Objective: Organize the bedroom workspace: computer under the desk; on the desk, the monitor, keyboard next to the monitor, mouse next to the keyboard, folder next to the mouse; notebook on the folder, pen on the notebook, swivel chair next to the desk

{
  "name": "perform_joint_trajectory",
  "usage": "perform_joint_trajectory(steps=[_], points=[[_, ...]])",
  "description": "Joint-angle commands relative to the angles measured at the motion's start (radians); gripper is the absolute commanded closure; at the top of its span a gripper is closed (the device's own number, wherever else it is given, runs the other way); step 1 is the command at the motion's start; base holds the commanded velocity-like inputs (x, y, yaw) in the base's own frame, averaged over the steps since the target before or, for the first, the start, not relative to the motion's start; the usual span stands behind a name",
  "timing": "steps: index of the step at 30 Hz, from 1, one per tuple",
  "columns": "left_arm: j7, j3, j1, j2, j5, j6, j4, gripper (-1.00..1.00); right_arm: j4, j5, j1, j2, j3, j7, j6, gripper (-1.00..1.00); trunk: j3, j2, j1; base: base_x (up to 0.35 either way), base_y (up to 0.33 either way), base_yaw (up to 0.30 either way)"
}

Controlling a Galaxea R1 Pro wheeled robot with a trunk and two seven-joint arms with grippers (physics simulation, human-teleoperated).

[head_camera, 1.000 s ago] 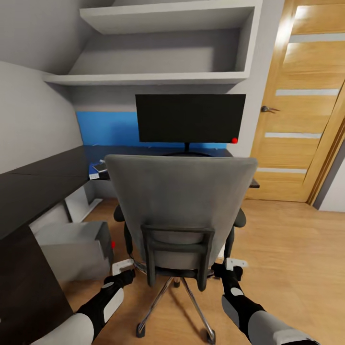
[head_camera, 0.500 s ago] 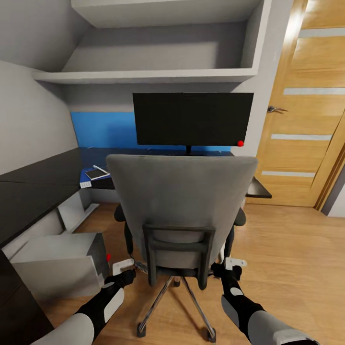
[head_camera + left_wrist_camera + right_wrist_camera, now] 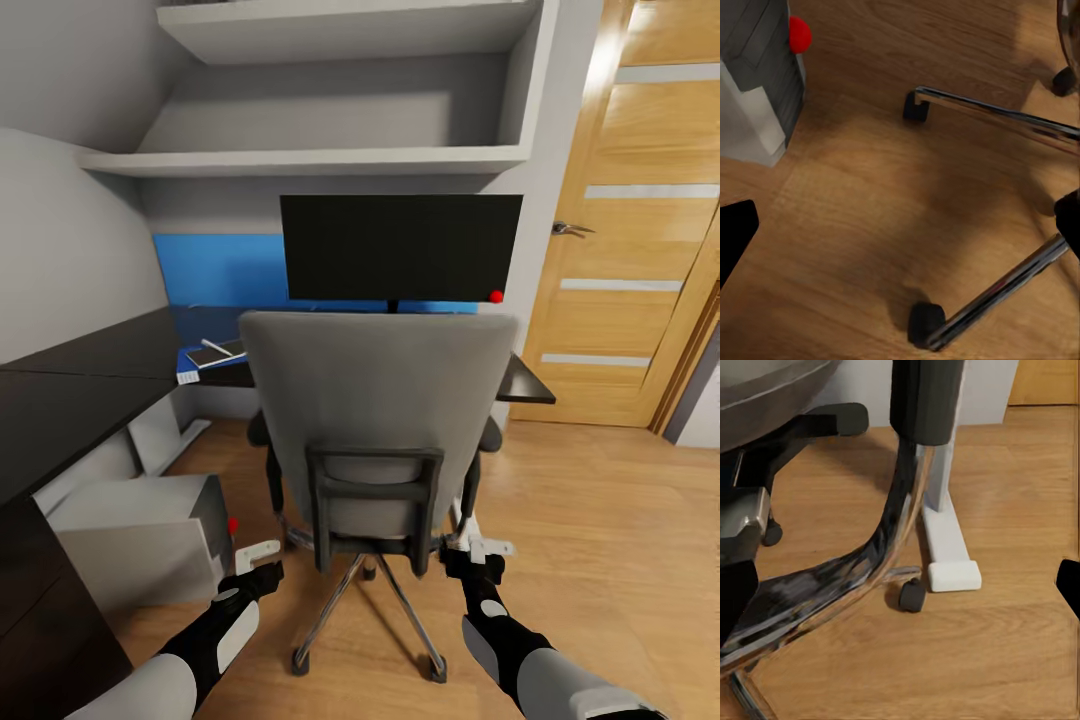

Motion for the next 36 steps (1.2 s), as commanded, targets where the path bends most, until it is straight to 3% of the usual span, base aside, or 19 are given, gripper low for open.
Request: perform_joint_trajectory(steps=[1,16,31,36], points=[[0.008,-0.008,0.0,0.001,0.008,0.0,-0.001,-1.0,0.001,-0.01,-0.001,0.0,0.009,-0.004,-0.004,-1.0,-0.001,0.0,-0.001,-0.323,0.0,0.0],[0.008,-0.009,0.0,0.001,0.008,0.0,-0.001,-1.0,0.001,-0.01,-0.001,0.0,0.009,-0.004,-0.003,-1.0,-0.001,0.0,-0.001,-0.334,0.0,0.0],[0.008,-0.008,0.0,0.001,0.008,0.0,-0.001,-1.0,-0.004,-0.022,-0.001,0.0,0.004,-0.011,0.001,-1.0,0.046,0.105,-0.058,-0.337,0.0,0.0],[0.011,-0.008,0.0,0.002,0.01,0.005,-0.001,-1.0,-0.001,-0.022,-0.001,-0.002,0.002,-0.011,-0.001,-1.0,0.062,0.14,-0.077,-0.072,0.0,0.0]])
